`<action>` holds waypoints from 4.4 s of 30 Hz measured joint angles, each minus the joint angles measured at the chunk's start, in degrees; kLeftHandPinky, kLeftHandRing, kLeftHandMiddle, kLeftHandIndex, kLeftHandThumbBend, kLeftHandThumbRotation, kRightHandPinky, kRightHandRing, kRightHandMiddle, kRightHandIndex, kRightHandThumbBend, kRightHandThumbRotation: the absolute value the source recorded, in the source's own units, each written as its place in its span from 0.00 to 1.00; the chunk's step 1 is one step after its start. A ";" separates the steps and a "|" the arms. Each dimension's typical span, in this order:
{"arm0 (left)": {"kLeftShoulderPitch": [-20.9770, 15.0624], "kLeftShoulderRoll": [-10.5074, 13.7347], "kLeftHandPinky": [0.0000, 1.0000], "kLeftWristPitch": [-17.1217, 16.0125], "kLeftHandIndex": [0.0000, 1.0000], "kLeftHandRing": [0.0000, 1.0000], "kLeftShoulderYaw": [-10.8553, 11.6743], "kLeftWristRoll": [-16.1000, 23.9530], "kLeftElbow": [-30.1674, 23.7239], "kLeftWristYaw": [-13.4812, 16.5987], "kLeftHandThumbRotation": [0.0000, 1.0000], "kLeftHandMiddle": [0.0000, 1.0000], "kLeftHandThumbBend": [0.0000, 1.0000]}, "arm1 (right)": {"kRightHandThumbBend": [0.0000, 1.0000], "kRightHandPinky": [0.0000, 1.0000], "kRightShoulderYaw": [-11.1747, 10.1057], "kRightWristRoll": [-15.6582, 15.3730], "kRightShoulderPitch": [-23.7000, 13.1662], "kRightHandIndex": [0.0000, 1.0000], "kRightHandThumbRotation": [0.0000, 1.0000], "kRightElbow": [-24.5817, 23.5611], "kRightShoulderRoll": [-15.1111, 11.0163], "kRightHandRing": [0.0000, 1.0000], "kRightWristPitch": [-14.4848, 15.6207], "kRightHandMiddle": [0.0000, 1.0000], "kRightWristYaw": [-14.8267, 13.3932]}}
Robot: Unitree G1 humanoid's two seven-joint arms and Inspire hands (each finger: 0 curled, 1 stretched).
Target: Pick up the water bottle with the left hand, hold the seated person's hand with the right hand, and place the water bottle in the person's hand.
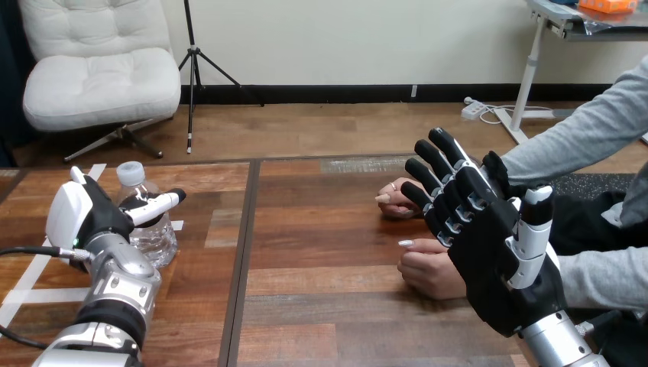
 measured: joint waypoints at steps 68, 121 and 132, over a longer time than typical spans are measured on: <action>-2.82 0.40 0.42 -0.21 0.60 0.52 1.73 -3.41 0.39 -6.34 0.00 0.58 0.93 | 1.00 1.00 0.01 0.68 0.20 1.00 1.00 -0.70 0.45 1.00 -0.71 1.00 1.16; -3.93 -0.13 0.21 2.17 0.50 0.28 -1.94 -0.83 1.30 -5.19 0.00 0.35 0.72 | 1.00 1.00 -0.05 0.67 0.97 1.00 1.00 -1.04 1.55 1.00 -0.71 1.00 1.08; -3.93 -0.09 0.24 2.01 0.50 0.31 -1.88 -1.02 1.34 -5.15 0.00 0.39 0.71 | 1.00 1.00 -0.08 0.59 0.96 1.00 1.00 -1.03 1.54 1.00 -0.71 0.99 0.92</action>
